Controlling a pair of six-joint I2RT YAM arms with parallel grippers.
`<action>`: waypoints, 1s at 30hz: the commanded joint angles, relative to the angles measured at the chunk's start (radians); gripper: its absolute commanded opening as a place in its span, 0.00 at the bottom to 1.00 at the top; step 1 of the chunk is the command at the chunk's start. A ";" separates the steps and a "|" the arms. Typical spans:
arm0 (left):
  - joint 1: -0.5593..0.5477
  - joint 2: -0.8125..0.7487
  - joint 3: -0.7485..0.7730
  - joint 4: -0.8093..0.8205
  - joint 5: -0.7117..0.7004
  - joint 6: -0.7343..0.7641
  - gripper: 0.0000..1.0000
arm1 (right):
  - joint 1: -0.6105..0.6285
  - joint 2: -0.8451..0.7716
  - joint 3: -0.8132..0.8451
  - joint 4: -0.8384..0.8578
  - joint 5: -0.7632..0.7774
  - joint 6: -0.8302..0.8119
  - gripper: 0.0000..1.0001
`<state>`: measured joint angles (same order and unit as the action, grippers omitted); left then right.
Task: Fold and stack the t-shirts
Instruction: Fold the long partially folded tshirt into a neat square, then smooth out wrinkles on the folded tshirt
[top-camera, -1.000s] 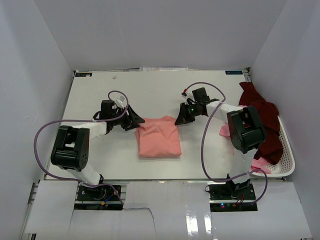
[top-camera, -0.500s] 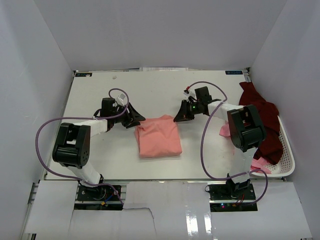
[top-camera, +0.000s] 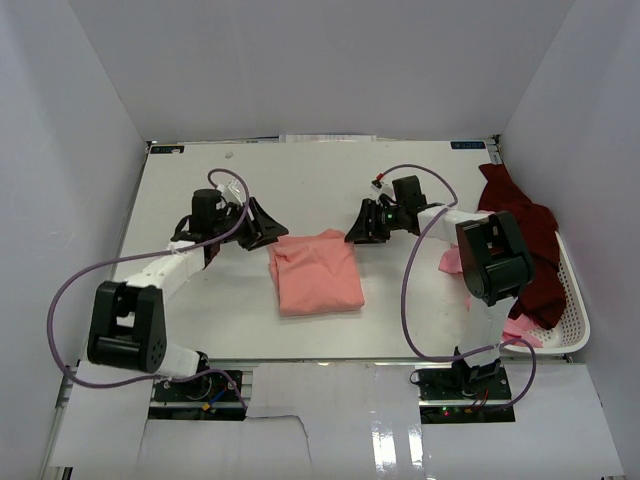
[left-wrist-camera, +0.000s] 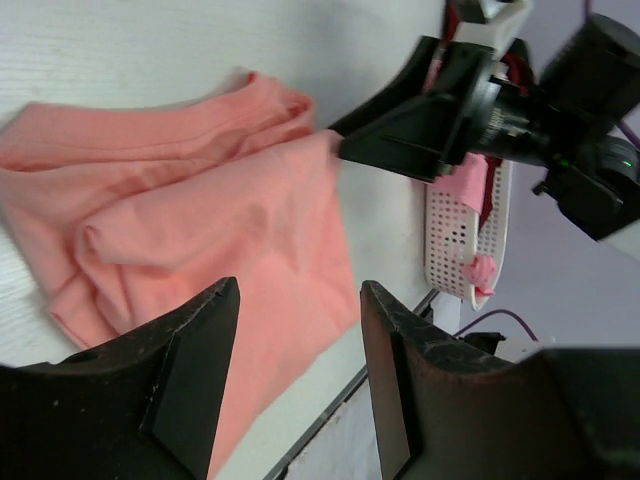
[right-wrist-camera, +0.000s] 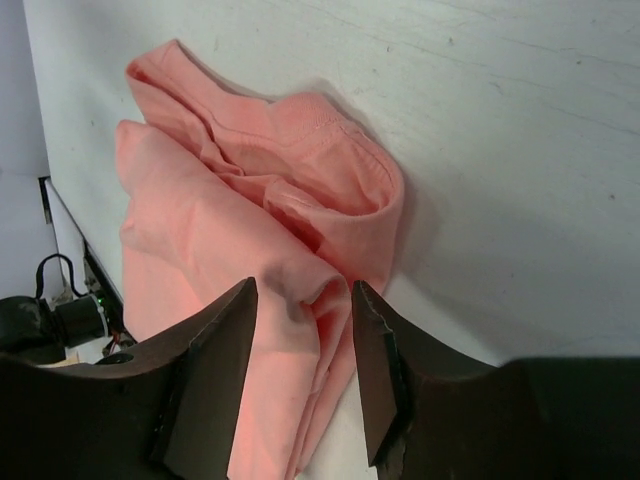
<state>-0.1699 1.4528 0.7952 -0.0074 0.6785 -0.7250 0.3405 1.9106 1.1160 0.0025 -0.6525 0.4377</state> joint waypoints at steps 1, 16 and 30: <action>-0.039 -0.140 0.035 -0.083 0.010 0.033 0.62 | -0.006 -0.090 -0.010 0.007 0.063 -0.051 0.49; -0.342 -0.151 -0.251 0.222 -0.034 -0.119 0.00 | 0.031 -0.107 -0.019 -0.001 -0.213 -0.028 0.08; -0.373 -0.111 -0.369 0.330 -0.085 -0.151 0.00 | 0.167 0.045 0.022 0.076 -0.368 0.036 0.08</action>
<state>-0.5320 1.3701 0.4431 0.2775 0.6159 -0.8680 0.4934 1.9396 1.0996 0.0326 -0.9638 0.4614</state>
